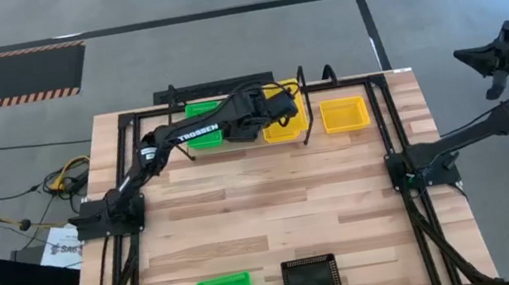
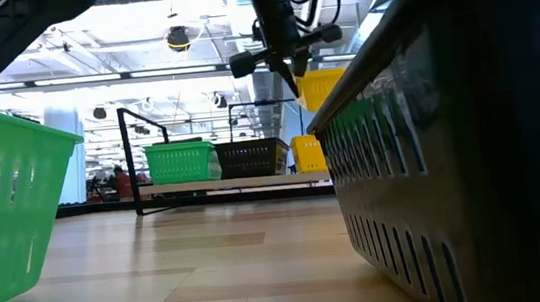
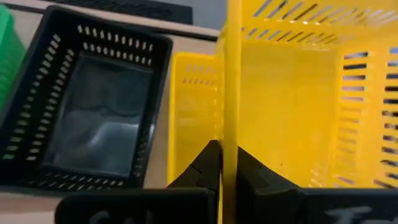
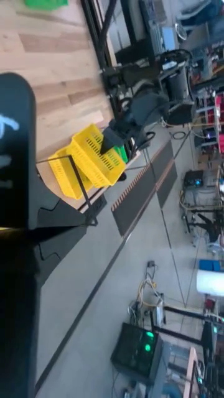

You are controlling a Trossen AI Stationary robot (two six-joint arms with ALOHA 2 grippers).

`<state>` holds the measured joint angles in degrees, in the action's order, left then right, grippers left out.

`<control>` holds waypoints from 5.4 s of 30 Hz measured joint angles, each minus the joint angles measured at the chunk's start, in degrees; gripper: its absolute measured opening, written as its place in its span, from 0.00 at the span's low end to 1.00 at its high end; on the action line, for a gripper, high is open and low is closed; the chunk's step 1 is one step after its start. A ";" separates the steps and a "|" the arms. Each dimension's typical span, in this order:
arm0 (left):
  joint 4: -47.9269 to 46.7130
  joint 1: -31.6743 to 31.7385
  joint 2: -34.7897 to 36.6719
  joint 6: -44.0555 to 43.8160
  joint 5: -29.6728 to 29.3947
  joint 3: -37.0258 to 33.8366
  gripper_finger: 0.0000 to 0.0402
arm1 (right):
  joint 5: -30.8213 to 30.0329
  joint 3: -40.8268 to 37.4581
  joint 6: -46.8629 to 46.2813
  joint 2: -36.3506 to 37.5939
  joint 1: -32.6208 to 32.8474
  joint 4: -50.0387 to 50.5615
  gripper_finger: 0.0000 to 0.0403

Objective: Stack baskets on shelf by color
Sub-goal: Stack the bottom yellow basket on top of the yellow basket on the shelf, then stack the yellow basket on top of the yellow basket on the shelf

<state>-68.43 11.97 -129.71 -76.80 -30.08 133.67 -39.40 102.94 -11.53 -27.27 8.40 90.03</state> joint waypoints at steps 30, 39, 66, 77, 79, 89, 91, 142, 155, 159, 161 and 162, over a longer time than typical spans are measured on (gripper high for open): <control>3.73 3.17 -5.57 -0.21 7.16 -1.36 0.00 | 5.08 0.00 3.36 0.04 -2.24 -0.01 0.01; 3.59 3.78 -5.16 0.53 6.37 -1.36 0.00 | 5.12 0.00 4.26 0.04 -2.22 -0.01 0.01; -4.62 1.79 -5.12 -3.41 4.04 -1.36 0.00 | 5.07 0.00 6.21 0.04 -2.18 -0.01 0.01; -3.37 1.90 -5.07 -2.75 2.53 -1.36 0.00 | 5.01 0.00 5.99 0.04 -2.18 -0.01 0.01; -3.01 1.88 -5.09 -2.59 2.62 -1.36 0.00 | 5.01 0.00 5.98 0.04 -2.18 -0.01 0.01; -2.81 2.01 -5.24 -1.73 3.06 -1.36 0.00 | 4.98 -0.02 5.83 0.04 -2.16 -0.03 0.01; -2.81 2.02 -5.29 -1.70 3.08 -1.36 0.00 | 4.96 -0.01 5.83 0.04 -2.16 -0.02 0.01; 5.36 -2.78 0.92 19.41 -6.45 1.27 0.00 | 5.03 -0.09 1.40 -0.04 -2.02 -0.03 0.06; -8.67 -20.63 10.72 10.81 -29.49 1.33 0.00 | 23.21 -5.60 -2.09 -0.92 1.79 -5.29 0.01; -16.61 -23.47 11.96 5.53 -31.67 1.31 0.00 | 23.45 -11.27 -1.48 -2.71 1.65 -10.64 0.04; -21.00 -24.38 12.70 5.07 -31.39 1.27 0.00 | 23.20 -12.66 0.71 -4.05 1.65 -12.43 0.05; -21.74 -24.52 12.94 5.10 -30.87 1.28 0.00 | 22.65 -12.67 1.26 -4.92 1.68 -12.65 0.05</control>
<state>-90.17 -12.55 -116.77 -71.70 -60.96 134.95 -16.75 90.27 -10.27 -32.18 10.08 77.38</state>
